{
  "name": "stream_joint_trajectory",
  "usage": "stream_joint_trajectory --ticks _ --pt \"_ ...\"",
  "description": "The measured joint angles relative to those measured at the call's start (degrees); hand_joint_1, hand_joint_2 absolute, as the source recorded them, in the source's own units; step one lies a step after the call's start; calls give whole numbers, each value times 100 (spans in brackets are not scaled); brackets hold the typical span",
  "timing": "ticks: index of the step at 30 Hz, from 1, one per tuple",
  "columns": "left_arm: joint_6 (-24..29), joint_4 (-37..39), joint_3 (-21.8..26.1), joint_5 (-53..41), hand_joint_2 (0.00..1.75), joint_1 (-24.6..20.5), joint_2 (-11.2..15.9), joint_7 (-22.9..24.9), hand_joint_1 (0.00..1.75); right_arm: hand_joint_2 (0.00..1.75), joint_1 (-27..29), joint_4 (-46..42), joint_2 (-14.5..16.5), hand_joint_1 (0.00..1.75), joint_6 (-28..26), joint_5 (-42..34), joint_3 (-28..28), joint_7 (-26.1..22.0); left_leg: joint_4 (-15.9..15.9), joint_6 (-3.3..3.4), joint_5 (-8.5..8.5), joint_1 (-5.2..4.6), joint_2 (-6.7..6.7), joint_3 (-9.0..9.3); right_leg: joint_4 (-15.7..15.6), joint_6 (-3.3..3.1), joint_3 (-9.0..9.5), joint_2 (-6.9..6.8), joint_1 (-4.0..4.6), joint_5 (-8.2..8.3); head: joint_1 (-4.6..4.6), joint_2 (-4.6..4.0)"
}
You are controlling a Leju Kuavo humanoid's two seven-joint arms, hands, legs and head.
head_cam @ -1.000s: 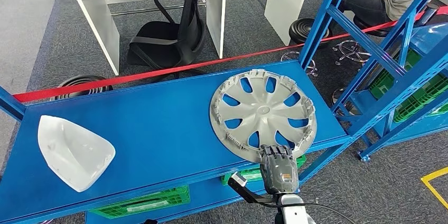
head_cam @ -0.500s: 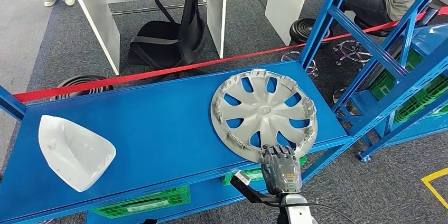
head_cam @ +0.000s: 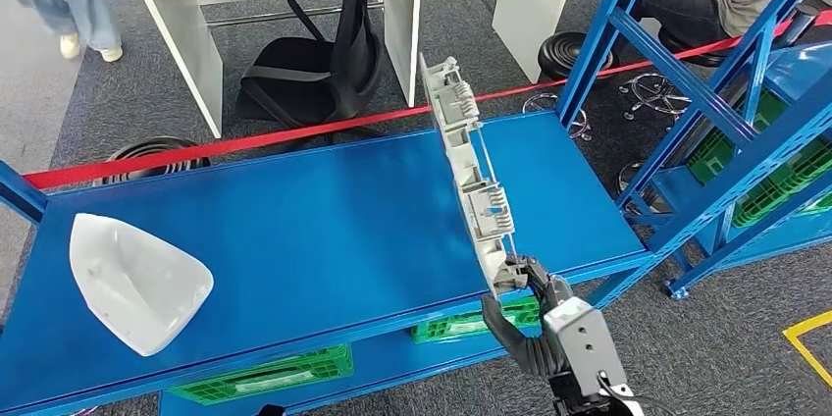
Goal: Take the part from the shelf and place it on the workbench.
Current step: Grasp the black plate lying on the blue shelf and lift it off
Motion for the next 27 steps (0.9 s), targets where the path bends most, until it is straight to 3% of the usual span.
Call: stream_joint_trajectory --ticks 7,12,24,27 --pt "45 0 69 144 0 -22 39 -101 0 175 115 -743 -782 175 322 -1931 373 -416 0 0 1 0 -1 -16 5 0 -16 -3 -1 0 -1 0" --pt "75 0 151 213 0 -24 41 -145 0 175 -23 -785 -1131 175 441 -2229 506 -481 1 0 1 0 -1 -27 6 0 -28 -3 -1 0 -1 0" --pt "149 0 251 301 0 -23 28 -236 0 175 -331 -470 -1608 175 594 -2549 589 -683 1 0 1 -1 -1 -30 6 0 -33 -3 -1 0 0 0" --pt "150 0 281 303 131 -22 24 -245 0 175 -355 -383 -1719 175 634 -2593 586 -723 1 0 1 -1 -1 -30 6 0 -33 -3 -1 0 -1 0"
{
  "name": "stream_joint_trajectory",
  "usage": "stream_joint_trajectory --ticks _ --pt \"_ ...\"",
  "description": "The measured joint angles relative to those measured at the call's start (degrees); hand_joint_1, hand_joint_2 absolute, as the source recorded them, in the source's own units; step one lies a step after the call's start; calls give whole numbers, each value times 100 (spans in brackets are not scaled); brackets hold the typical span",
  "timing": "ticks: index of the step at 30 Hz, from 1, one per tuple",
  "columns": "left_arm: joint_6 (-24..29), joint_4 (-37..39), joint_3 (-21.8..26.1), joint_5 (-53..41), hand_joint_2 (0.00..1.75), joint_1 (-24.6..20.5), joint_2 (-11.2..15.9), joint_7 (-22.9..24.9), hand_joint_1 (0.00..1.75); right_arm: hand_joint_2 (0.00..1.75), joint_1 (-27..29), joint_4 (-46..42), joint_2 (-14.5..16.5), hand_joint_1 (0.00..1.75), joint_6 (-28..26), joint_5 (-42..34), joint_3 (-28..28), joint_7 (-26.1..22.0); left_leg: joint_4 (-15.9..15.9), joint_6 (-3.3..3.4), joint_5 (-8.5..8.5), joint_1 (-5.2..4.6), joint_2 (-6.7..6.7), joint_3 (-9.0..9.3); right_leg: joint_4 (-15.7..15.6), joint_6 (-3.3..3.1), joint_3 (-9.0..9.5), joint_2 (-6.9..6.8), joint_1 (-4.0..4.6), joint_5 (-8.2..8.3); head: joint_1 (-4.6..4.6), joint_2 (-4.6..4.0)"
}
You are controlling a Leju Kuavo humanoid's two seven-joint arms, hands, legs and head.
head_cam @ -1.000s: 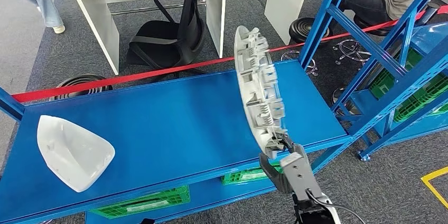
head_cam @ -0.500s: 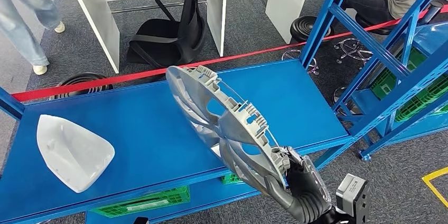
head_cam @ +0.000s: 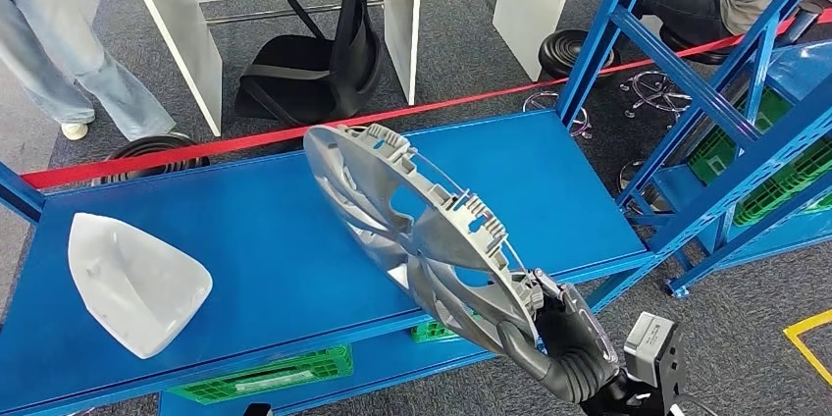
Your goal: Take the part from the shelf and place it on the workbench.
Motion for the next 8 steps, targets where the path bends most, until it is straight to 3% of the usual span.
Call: stream_joint_trajectory --ticks 1,8 --pt "4 0 8 0 175 0 -1 -3 0 175 -4 26 -30 175 6 -16 0 -1 0 0 0 0 0 0 0 0 0 0 0 0 0 0" --pt "-57 0 16 -47 175 15 5 -241 0 175 -55 168 -553 175 -9 -500 0 -116 0 0 0 0 -1 -2 1 0 0 -1 -1 0 -1 0"
